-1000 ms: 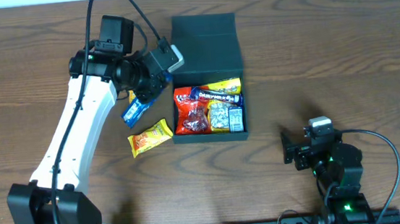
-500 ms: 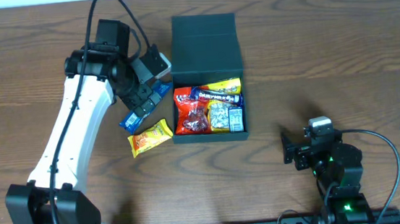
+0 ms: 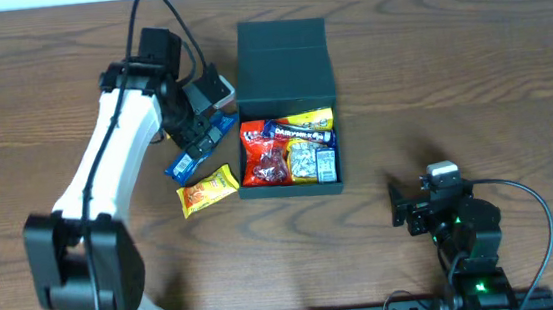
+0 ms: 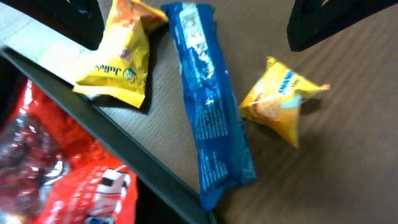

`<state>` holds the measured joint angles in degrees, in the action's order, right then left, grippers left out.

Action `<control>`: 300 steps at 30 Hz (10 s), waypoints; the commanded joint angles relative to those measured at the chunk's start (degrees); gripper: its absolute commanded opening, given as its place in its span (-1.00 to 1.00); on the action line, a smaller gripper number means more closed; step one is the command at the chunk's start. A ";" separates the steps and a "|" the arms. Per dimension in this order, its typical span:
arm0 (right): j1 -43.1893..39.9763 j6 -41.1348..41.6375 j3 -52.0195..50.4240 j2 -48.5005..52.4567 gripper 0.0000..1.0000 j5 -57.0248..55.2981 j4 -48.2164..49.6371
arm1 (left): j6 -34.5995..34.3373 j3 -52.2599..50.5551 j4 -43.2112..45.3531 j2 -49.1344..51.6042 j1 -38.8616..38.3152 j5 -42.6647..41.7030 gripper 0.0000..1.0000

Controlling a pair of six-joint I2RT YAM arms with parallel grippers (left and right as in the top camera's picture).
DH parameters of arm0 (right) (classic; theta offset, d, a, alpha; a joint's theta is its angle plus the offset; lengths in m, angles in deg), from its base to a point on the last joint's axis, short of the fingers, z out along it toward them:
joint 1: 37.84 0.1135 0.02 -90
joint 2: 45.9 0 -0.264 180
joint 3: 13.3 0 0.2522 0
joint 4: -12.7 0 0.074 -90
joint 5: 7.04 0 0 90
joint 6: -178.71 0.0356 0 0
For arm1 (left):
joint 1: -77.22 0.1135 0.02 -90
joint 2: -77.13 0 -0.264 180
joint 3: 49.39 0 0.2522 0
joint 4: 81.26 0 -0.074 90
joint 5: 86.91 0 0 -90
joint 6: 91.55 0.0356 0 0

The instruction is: Pack container

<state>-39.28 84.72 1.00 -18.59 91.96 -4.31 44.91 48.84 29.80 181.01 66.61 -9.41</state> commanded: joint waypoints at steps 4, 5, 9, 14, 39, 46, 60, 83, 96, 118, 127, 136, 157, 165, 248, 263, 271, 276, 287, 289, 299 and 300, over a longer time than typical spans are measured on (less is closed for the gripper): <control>-0.37 0.31 -0.22 -0.31 0.98 -0.17 0.00 | -2.29 1.14 0.00 5.31 0.22 -0.68 0.90; -0.37 0.31 -0.22 -0.31 0.99 -0.17 -0.02 | -2.34 1.09 0.07 5.57 0.22 -0.79 0.90; -0.37 0.31 -0.22 -0.31 0.98 -0.15 0.00 | -3.13 1.05 1.77 7.13 1.09 -1.05 0.90; -0.37 0.31 -0.22 -0.31 0.98 -0.17 -0.02 | -4.55 1.03 2.51 9.70 3.65 -1.81 0.90; -0.37 0.31 -0.22 -0.31 0.98 -0.17 0.00 | -4.50 -7.43 12.85 10.91 1.79 -6.29 0.90; -0.37 0.31 -0.22 -0.31 0.98 -0.17 -0.02 | -4.50 -7.45 13.51 12.66 1.60 -6.62 0.68; -0.37 0.31 -0.22 -0.31 0.98 -0.15 0.00 | -4.50 -7.45 12.76 13.00 1.60 -3.93 0.12; -0.37 0.31 -0.22 -0.31 0.98 -0.17 0.00 | -4.52 -7.43 13.07 13.00 1.60 1.09 -0.51; -0.37 0.31 -0.22 -0.31 0.98 -0.17 0.00 | -4.98 -7.43 13.03 12.90 1.60 1.09 -0.55; -0.37 0.31 -0.22 -0.31 0.99 -0.15 0.00 | -5.75 -3.52 5.77 6.99 1.57 1.14 -0.60; -0.37 0.31 -0.22 -0.31 0.98 -0.17 0.00 | -4.52 4.83 -2.47 6.58 -0.22 1.11 -0.60; -0.37 0.31 -0.22 -0.31 0.99 -0.17 0.00 | -2.71 8.79 -4.20 6.58 -3.80 1.11 -0.65; -0.37 0.31 -0.22 -0.31 0.98 -0.15 0.00 | 12.39 16.22 -10.67 6.58 -10.16 -2.69 -0.64; -0.37 0.31 -0.22 -0.31 0.98 -0.15 0.00 | 21.97 16.22 -7.50 6.58 -14.34 -6.40 -0.63; -0.37 0.31 -0.22 -0.31 0.98 -0.17 -0.02 | 20.63 17.31 7.21 20.94 -19.56 1.01 -0.74; -0.37 0.31 -0.22 -0.31 0.98 -0.15 -0.02 | 20.59 17.27 7.67 21.33 -19.56 -6.08 -0.71; -0.37 0.31 -0.22 -0.31 0.99 -0.17 -0.02 | 19.06 17.25 7.63 21.40 -19.56 -6.62 -0.70; -0.37 0.31 -0.22 -0.31 0.98 -0.15 -0.02 | 19.08 17.14 7.65 21.49 -19.56 -6.64 -0.70; -0.37 0.31 -0.22 -0.31 0.98 -0.17 0.00 | 18.80 16.52 7.96 23.65 -19.56 -6.75 -0.72; -0.37 0.31 -0.22 -0.31 0.99 -0.17 0.00 | 17.84 16.52 8.28 24.15 -19.56 -7.06 -0.72; -0.37 0.31 -0.22 -0.31 0.98 -0.15 0.00 | 15.13 16.55 8.94 23.93 -19.56 -4.61 0.33; -0.37 0.31 -0.22 -0.31 0.98 -0.15 0.00 | 14.95 16.55 8.92 23.82 -19.52 -3.85 0.36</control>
<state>-39.28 84.72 1.00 -18.59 91.96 -4.31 61.58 65.27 38.83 202.95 46.98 -14.65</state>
